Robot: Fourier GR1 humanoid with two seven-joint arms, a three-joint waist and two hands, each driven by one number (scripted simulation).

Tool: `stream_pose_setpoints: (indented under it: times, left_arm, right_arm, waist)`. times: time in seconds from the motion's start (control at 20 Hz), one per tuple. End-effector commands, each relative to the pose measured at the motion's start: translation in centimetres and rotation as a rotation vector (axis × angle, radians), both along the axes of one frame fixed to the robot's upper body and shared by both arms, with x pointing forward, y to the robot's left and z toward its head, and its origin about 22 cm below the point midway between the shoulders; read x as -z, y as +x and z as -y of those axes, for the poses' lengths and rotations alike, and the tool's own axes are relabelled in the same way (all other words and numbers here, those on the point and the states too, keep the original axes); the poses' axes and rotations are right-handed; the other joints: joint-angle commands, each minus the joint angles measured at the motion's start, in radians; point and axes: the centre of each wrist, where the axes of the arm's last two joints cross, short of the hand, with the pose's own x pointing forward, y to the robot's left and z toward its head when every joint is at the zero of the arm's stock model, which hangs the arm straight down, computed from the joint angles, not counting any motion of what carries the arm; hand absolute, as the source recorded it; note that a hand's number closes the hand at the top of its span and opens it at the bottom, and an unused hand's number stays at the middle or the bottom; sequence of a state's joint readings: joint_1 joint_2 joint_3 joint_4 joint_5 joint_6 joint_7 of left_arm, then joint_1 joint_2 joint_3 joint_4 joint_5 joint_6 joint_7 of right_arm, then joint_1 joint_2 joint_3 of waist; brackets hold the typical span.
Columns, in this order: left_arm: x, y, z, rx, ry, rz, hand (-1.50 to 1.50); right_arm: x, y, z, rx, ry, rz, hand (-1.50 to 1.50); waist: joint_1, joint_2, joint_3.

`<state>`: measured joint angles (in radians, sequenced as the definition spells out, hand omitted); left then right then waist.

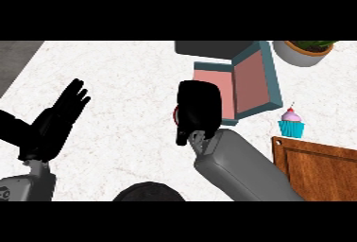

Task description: Pick the can from the cutting board and place it in the cardboard box

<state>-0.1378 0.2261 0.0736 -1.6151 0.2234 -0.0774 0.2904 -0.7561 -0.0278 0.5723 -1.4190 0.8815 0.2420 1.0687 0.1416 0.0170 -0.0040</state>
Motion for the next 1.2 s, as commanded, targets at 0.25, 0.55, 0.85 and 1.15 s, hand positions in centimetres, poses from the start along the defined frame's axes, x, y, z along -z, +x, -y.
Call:
stream_pose_setpoints:
  times: [0.25, 0.55, 0.85, 1.15]
  left_arm:
    - [0.7, 0.0, -1.1, -0.039, 0.007, -0.035, 0.00]
    - [1.4, 0.0, -1.1, -0.051, 0.007, -0.023, 0.00]
    - [0.8, -0.7, -2.9, -0.098, 0.007, -0.024, 0.00]
    - [0.2, -1.7, -3.3, -0.089, -0.001, -0.015, 0.00]
  right_arm:
    - [-9.6, -0.1, -6.7, 0.152, 0.011, 0.340, 1.50]
    - [-13.0, 1.7, -7.9, 0.295, 0.016, 0.418, 1.50]
    - [-14.3, 3.6, -7.7, 0.381, 0.008, 0.425, 1.50]
    - [-14.0, 5.9, -7.3, 0.388, -0.041, 0.372, 1.50]
  waist:
    - [-0.037, -0.018, -0.002]
    - [-0.066, -0.015, -0.002]
    - [-0.092, -0.018, 0.001]
    - [-0.092, -0.016, 0.002]
